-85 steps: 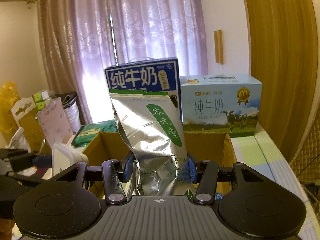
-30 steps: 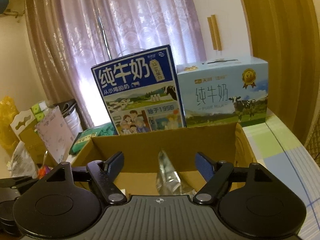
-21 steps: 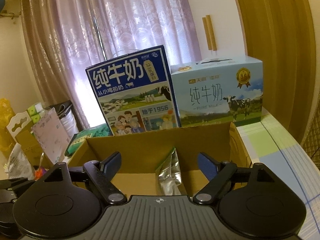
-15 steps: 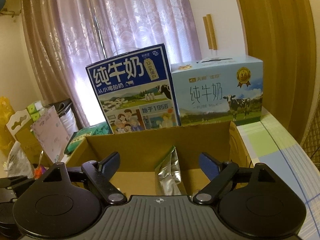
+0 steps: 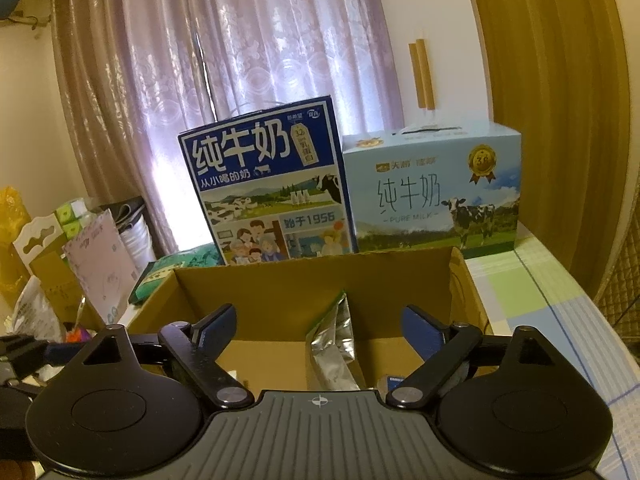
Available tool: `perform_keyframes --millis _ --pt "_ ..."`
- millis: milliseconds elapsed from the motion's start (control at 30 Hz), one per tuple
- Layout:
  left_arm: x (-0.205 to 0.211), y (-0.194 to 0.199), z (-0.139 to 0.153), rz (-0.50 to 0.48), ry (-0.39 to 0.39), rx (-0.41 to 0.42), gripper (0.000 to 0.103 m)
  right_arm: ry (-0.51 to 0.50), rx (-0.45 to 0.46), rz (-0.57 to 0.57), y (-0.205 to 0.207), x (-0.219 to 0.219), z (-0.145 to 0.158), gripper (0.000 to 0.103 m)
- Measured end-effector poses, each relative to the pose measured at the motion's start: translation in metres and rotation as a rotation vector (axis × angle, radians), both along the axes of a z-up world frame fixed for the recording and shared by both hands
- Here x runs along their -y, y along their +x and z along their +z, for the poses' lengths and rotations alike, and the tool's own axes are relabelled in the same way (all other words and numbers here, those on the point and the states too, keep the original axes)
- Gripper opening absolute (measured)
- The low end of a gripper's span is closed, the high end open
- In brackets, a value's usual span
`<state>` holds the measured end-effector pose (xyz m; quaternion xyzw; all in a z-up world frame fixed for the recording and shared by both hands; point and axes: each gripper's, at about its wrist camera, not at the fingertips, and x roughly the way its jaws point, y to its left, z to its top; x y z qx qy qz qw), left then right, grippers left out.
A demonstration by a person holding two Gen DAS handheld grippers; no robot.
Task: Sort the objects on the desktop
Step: 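Move both tools back to the remaining items on the table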
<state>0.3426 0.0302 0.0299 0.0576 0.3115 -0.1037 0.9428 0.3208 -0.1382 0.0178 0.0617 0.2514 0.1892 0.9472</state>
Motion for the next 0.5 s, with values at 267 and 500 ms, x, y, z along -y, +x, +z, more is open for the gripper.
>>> perform_keyframes --millis 267,500 --pt "-0.018 -0.032 0.006 0.031 -0.012 0.022 0.090 -0.019 0.008 0.012 -0.031 0.015 -0.007 0.094" --pt "-0.040 -0.078 0.008 0.082 -0.011 0.053 0.096 -0.031 0.027 0.035 -0.065 0.040 -0.010 0.096"
